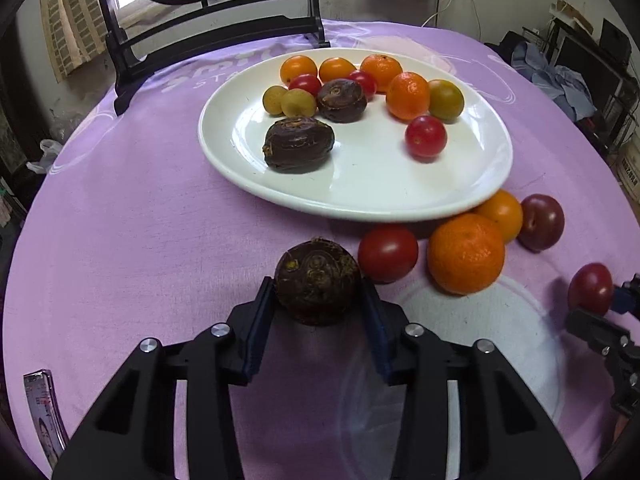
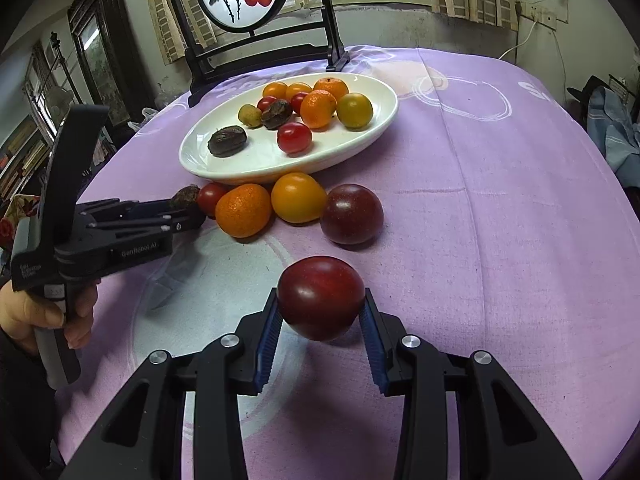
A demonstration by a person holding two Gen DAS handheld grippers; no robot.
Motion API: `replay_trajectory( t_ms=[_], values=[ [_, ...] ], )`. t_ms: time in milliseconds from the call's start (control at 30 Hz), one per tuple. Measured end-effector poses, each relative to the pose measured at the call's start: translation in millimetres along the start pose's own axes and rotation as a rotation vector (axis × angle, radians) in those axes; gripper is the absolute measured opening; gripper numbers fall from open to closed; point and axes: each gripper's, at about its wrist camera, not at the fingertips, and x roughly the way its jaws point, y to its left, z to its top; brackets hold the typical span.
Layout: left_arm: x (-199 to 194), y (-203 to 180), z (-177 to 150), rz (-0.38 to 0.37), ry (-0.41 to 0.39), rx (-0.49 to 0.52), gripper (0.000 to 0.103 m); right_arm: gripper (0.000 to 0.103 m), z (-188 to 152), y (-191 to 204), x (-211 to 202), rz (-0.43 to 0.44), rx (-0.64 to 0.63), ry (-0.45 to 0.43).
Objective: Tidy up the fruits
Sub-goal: 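Grasp a dark red tomato with the right tool while the left tool grasps a dark brown fruit, then carry both fruits over the white plate and open both tools to release them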
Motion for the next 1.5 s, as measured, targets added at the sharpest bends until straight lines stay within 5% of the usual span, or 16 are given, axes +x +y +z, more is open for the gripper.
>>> replay_trajectory(
  t_ms=[233, 500, 767, 1133, 1167, 1233, 1267, 1433, 1500],
  values=[
    [-49, -2, -10, -0.058, -0.071, 0.003, 0.042, 0.039, 3, 6, -15, 0.018, -0.012, -0.050],
    [-96, -1, 32, -0.109, -0.204, -0.040, 0.042, 0.039, 46, 29, -48, 0.016, -0.110, -0.182],
    [-39, 16, 83, -0.023, -0.144, -0.167, 0.042, 0.039, 100, 48, -2, -0.005, -0.137, -0.164],
    [34, 40, 119, 0.074, -0.067, -0.270, 0.042, 0.041, 126, 66, 73, -0.079, -0.189, -0.087],
    [36, 41, 121, 0.067, -0.064, -0.273, 0.047, 0.051, 128, 66, 75, -0.078, -0.180, -0.084],
    [34, 42, 120, 0.063, -0.072, -0.281, 0.075, 0.069, 128, 65, 74, -0.087, -0.154, -0.099],
    [30, 43, 119, 0.071, -0.093, -0.288, 0.085, 0.069, 127, 64, 70, -0.084, -0.141, -0.118],
    [5, 40, 110, 0.141, -0.143, -0.289, 0.084, 0.069, 120, 65, 55, -0.077, -0.158, -0.127],
    [-6, 38, 103, 0.114, -0.154, -0.298, 0.085, 0.069, 114, 63, 47, -0.079, -0.160, -0.130]
  ],
)
